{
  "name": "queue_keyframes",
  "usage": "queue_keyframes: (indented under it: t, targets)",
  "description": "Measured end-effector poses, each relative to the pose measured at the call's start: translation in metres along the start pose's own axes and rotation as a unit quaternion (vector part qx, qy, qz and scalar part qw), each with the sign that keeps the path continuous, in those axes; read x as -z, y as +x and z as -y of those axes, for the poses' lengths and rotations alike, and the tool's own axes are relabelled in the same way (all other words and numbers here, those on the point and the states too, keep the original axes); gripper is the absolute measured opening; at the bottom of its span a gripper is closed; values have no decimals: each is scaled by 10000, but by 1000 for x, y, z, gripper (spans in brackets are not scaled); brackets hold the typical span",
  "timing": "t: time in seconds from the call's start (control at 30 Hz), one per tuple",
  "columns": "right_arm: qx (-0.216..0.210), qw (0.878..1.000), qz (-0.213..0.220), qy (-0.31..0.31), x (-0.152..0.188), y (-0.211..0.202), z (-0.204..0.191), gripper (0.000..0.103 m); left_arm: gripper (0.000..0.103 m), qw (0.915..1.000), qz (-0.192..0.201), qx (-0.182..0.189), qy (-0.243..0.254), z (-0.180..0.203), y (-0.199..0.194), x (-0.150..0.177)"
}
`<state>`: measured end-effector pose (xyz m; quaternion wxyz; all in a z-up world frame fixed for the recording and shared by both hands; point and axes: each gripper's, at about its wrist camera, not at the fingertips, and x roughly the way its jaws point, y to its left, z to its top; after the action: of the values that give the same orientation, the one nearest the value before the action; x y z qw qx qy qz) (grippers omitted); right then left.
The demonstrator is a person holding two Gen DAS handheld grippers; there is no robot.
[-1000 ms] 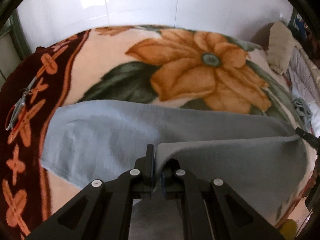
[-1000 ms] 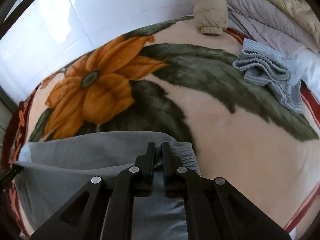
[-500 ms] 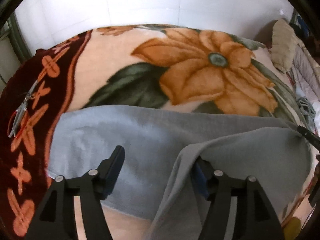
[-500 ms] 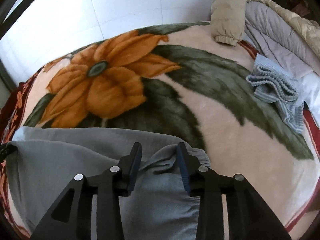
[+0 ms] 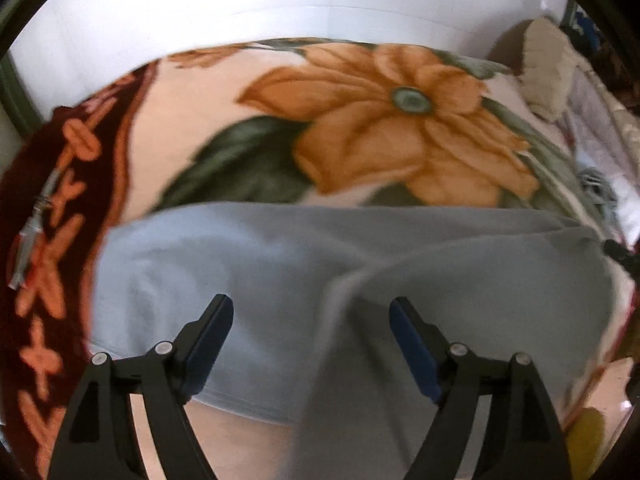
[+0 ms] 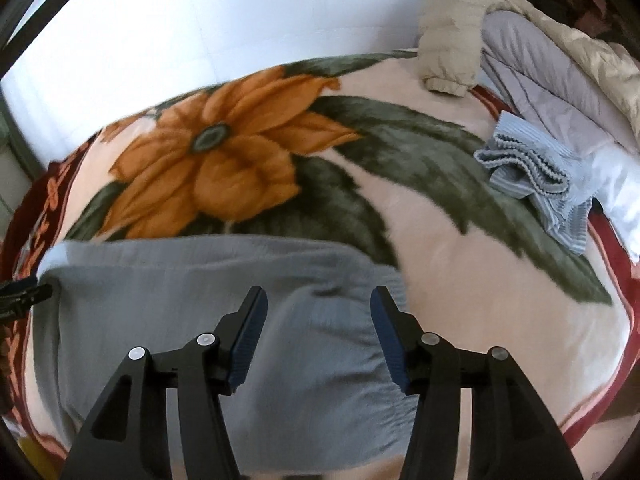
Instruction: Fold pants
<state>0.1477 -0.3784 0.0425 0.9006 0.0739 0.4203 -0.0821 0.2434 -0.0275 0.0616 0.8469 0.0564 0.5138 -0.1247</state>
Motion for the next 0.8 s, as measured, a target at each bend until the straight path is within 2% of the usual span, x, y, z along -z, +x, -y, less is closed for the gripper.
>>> queue_keyframes:
  t: [0.1, 0.33, 0.4, 0.53, 0.7, 0.8]
  targets:
    - [-66, 9998, -110, -143, 5, -1, -11, 55, 84, 9998, -33, 156, -99, 7, -5, 12]
    - [-357, 9969, -277, -649, 30, -9, -55, 55, 84, 9997, 197, 65, -103, -1, -42, 55]
    - [-459, 9953, -347, -781, 39, -12, -71, 55, 84, 9995, 213, -4, -233, -10, -51, 68]
    - [-617, 9926, -401, -963, 54, -16, -97, 55, 84, 9978, 194, 187, -606, -25, -64, 99]
    - [-697, 9878, -527, -1287, 70, -16, -133, 55, 84, 9938, 101, 248, -1077, -36, -64, 128]
    - [-752, 9847, -606, -1454, 77, -14, -150, 55, 84, 9893, 44, 468, -1380, -40, -59, 141]
